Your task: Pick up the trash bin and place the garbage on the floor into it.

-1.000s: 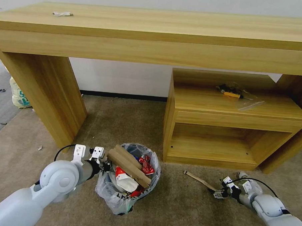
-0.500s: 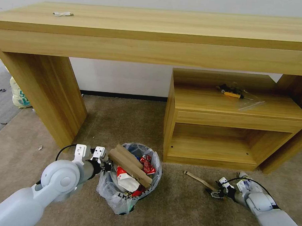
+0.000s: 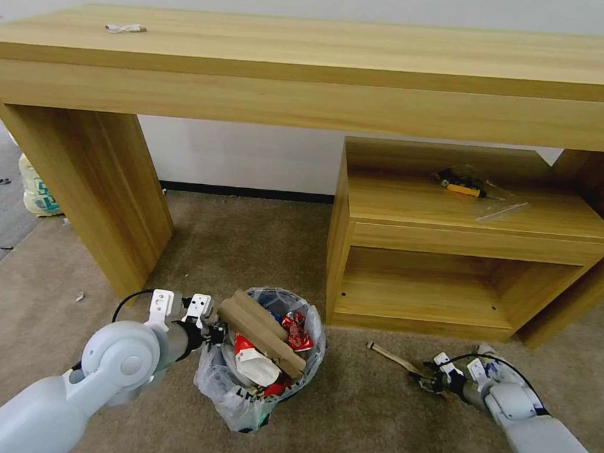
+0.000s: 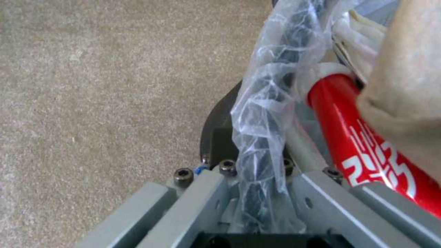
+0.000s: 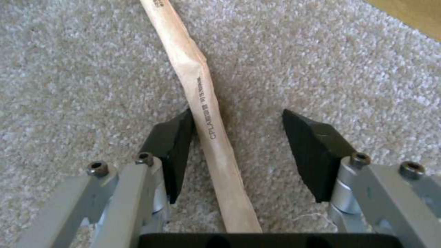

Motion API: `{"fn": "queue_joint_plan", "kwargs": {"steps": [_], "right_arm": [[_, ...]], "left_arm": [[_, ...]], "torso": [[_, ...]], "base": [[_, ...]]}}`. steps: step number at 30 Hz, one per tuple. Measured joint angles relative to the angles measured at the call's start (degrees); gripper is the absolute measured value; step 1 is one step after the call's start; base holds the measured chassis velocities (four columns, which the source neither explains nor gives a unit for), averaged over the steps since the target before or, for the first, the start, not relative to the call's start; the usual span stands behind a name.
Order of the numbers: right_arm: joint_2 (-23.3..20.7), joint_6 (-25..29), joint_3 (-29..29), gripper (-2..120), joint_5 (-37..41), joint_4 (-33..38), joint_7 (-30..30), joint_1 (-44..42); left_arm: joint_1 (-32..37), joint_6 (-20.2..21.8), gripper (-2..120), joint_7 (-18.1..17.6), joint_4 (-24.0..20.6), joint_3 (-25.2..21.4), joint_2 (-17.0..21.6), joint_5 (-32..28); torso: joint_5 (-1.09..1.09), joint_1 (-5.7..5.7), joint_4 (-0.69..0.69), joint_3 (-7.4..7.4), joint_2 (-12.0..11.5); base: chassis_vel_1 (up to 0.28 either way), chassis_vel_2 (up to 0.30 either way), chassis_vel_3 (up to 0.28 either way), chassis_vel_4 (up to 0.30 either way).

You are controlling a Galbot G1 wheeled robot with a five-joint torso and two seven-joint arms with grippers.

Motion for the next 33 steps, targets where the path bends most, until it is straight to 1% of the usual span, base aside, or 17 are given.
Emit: {"fn": "queue_joint_plan", "kwargs": {"steps": [10,12,13,15,17,19,21,22,23,24,25,26,27,28,30,31,33], "right_arm": [[0.83,-0.39,0.19,41,0.17,-0.35,0.8,-0.12],[0.87,-0.47,0.29,34,0.34,-0.12,0.95,-0.44],[0.87,-0.47,0.29,34,0.34,-0.12,0.95,-0.44],[0.8,-0.75,0.64,26,0.66,0.67,1.27,-1.15],[0.78,-0.79,0.69,25,0.71,0.84,1.35,-1.29],[0.71,-0.94,0.9,17,0.98,1.49,1.82,-1.76],[0.65,-1.05,0.98,17,1.16,1.79,2.04,-1.94],[0.63,-1.12,1.01,13,1.28,1.97,2.16,-2.04],[0.57,-1.36,1.09,4,1.58,2.44,2.52,-2.33],[0.57,-1.36,1.09,4,1.58,2.44,2.52,-2.33],[0.17,-2.37,1.53,0,2.65,3.89,3.8,-3.2],[-0.12,-2.97,1.97,0,3.77,5.34,4.63,-3.99],[-0.12,-2.97,1.97,0,3.77,5.34,4.63,-3.99],[-0.33,-3.28,2.87,0,5.24,8.25,5.27,-5.15],[-1.04,-3.35,4.34,0,6.85,13.78,6.23,-7.35],[-1.04,-3.35,4.34,0,6.85,13.78,6.23,-7.35],[-2.05,-3.36,5.5,0,8.51,20.85,7.06,-10.23]], "left_arm": [[0.16,0.0,0,-0.05,-0.79,0.04,0.11,0.0],[0.34,0.0,0,-0.12,-1.03,0.03,0.16,0.01],[0.34,0.0,0,-0.12,-1.03,0.03,0.16,0.01],[0.39,0.0,0,-0.15,-1.15,0.02,0.17,0.01],[0.39,0.0,0,-0.15,-1.17,0.02,0.18,0.02],[0.39,0.0,0,-0.17,-1.24,0.02,0.18,0.06],[0.39,0.0,0,-0.17,-1.27,0.02,0.18,0.06],[0.39,0.0,0,-0.18,-1.28,0.02,0.18,0.06],[0.39,0.0,0,-0.18,-1.32,0.02,0.17,0.06],[0.39,0.0,0,-0.18,-1.32,0.02,0.17,0.06],[0.43,0.0,0,-0.2,-1.46,0.02,0.19,0.09],[0.49,0.0,0,-0.22,-1.51,0.02,0.19,0.13],[0.49,0.0,0,-0.22,-1.51,0.02,0.19,0.13],[0.61,0.0,0,-0.21,-1.75,0.02,0.21,0.14],[0.99,0.0,0,-0.23,-2.11,-0.08,0.21,0.3],[0.99,0.0,0,-0.23,-2.11,-0.08,0.21,0.3],[1.3,0.0,0,-0.29,-2.57,-0.33,0.22,0.45]], "torso": [[-0.02,0.0,-0.02,-0.01,0.01],[0.02,-0.01,0.0,-0.01,0.01],[0.02,-0.01,0.0,-0.01,0.01],[0.06,-0.01,0.04,0.01,0.01],[0.07,-0.01,0.04,0.01,0.01],[0.09,-0.01,0.05,0.01,0.0],[0.09,-0.01,0.06,0.02,0.0],[0.1,-0.01,0.07,0.02,0.0],[0.12,-0.01,0.08,0.02,0.0],[0.12,-0.01,0.08,0.02,0.0],[0.12,0.01,0.05,0.03,-0.01],[-0.01,0.01,-0.01,0.03,-0.02],[-0.01,0.01,-0.01,0.03,-0.02],[0.06,0.01,-0.03,0.03,-0.02],[0.01,0.01,0.02,0.02,-0.02],[0.01,0.01,0.02,0.02,-0.02],[0.03,0.01,0.0,0.02,-0.02]], "base": [[0.0,0.0,0.0,0.0],[0.0,0.0,0.0,0.0],[0.0,0.0,0.0,0.0],[0.0,0.0,0.0,0.0],[0.0,0.0,0.0,0.0],[0.0,0.0,0.0,0.0],[0.0,0.0,0.0,0.0],[0.0,0.0,0.0,0.0],[0.0,0.0,0.0,0.0],[0.0,0.0,0.0,0.0],[0.0,0.0,0.0,0.0],[0.0,0.0,0.0,0.0],[0.0,0.0,0.0,0.0],[0.0,0.0,0.0,0.0],[0.0,0.0,0.0,0.0],[0.0,0.0,0.0,0.0],[0.0,0.0,0.0,0.0]]}}
